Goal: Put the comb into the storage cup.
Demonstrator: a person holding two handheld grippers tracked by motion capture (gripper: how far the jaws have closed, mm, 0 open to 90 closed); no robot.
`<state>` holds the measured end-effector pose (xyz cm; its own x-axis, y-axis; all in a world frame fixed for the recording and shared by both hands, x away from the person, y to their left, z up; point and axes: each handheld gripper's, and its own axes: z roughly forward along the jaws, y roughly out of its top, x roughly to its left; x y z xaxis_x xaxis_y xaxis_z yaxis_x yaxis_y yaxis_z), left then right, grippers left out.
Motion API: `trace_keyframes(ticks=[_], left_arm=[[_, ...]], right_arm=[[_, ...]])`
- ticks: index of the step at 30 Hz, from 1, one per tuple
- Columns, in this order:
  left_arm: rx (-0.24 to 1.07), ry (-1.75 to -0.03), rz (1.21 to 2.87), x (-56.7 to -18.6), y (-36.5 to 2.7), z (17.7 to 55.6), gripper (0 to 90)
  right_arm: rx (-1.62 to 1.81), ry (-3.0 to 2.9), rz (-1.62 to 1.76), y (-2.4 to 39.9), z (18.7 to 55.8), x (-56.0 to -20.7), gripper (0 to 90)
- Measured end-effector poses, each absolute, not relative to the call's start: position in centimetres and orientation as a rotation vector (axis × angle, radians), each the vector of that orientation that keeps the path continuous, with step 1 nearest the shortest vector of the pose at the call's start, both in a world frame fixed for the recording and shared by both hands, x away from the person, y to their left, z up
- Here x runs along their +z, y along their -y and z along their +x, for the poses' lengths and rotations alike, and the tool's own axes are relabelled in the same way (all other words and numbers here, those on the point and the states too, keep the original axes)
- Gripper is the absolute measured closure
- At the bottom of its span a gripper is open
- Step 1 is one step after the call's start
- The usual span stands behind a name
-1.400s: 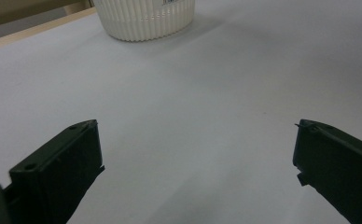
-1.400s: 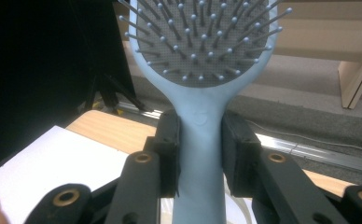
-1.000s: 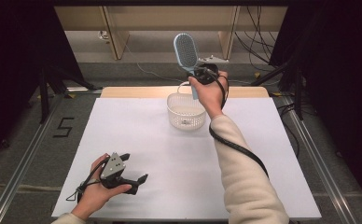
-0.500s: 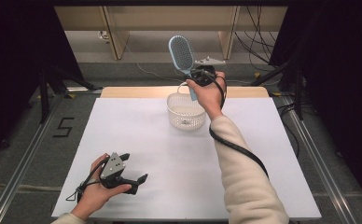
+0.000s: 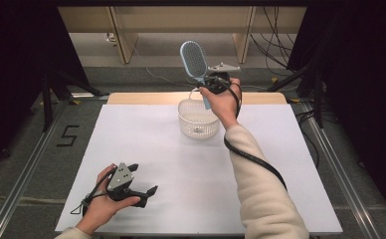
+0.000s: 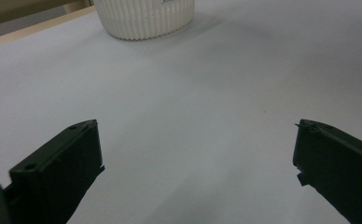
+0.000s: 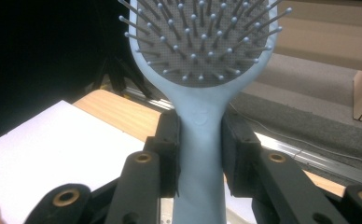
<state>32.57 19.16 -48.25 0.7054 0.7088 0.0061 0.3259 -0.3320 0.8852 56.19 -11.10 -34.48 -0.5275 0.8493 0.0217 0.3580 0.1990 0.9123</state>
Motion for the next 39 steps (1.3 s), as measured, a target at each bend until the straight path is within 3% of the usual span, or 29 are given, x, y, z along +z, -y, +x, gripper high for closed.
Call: trace_keyframes(ticks=[39], left_arm=[[0.484, -0.803, 1.932, -48.3, -19.1, 32.6, 0.7]], right_arm=[[1.281, -2.058, 1.044, 11.6, 56.6, -36.3, 70.7]])
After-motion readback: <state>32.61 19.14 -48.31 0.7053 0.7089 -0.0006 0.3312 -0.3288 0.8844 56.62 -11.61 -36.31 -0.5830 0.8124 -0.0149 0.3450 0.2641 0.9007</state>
